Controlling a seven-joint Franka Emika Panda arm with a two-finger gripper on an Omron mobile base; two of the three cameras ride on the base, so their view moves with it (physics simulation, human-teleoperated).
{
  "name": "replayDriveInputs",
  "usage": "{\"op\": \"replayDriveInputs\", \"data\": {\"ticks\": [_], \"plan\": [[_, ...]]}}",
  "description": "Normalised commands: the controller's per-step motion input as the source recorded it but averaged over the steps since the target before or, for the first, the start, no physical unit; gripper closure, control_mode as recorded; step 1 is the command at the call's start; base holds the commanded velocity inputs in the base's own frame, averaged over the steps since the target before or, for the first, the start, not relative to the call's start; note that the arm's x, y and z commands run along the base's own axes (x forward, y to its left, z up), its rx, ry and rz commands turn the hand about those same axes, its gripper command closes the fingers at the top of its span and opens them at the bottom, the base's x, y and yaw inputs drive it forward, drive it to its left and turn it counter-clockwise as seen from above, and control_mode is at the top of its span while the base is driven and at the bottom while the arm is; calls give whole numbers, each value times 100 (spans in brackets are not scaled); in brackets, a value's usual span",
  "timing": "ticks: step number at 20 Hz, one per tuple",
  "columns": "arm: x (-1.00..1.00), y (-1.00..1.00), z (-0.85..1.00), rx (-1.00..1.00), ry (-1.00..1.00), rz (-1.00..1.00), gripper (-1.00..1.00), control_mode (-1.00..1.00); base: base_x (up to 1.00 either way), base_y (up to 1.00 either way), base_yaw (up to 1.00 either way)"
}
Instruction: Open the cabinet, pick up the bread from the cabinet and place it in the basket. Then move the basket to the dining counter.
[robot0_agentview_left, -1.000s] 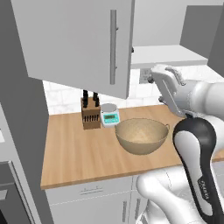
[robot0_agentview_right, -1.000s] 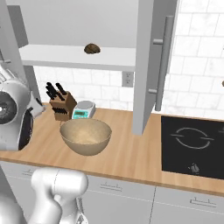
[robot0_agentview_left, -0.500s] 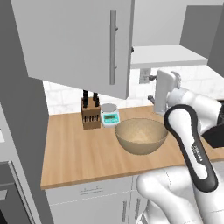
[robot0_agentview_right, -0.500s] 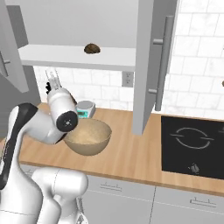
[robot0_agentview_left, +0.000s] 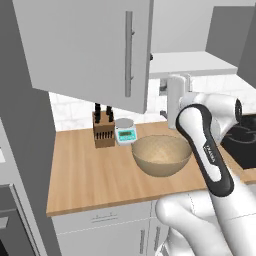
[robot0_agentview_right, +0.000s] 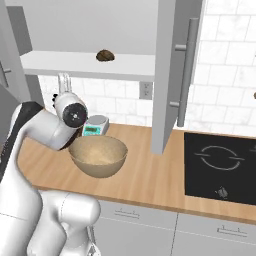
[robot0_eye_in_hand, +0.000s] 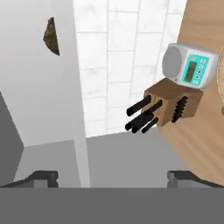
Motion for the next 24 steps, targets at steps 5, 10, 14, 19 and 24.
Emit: {"op": "replayDriveInputs", "data": {"ticks": [5, 10, 14, 19, 24], "plan": [[22, 5, 63, 21, 49, 27, -100, -100, 0, 0, 0], [2, 9, 20, 21, 16, 30, -100, -100, 0, 0, 0], [0, 71, -8, 2, 1, 20, -100, -100, 0, 0, 0], [0, 79, 0, 1, 0, 20, -100, -100, 0, 0, 0], [-19, 47, -1, 18, 0, 19, -100, -100, 0, 0, 0]]}}
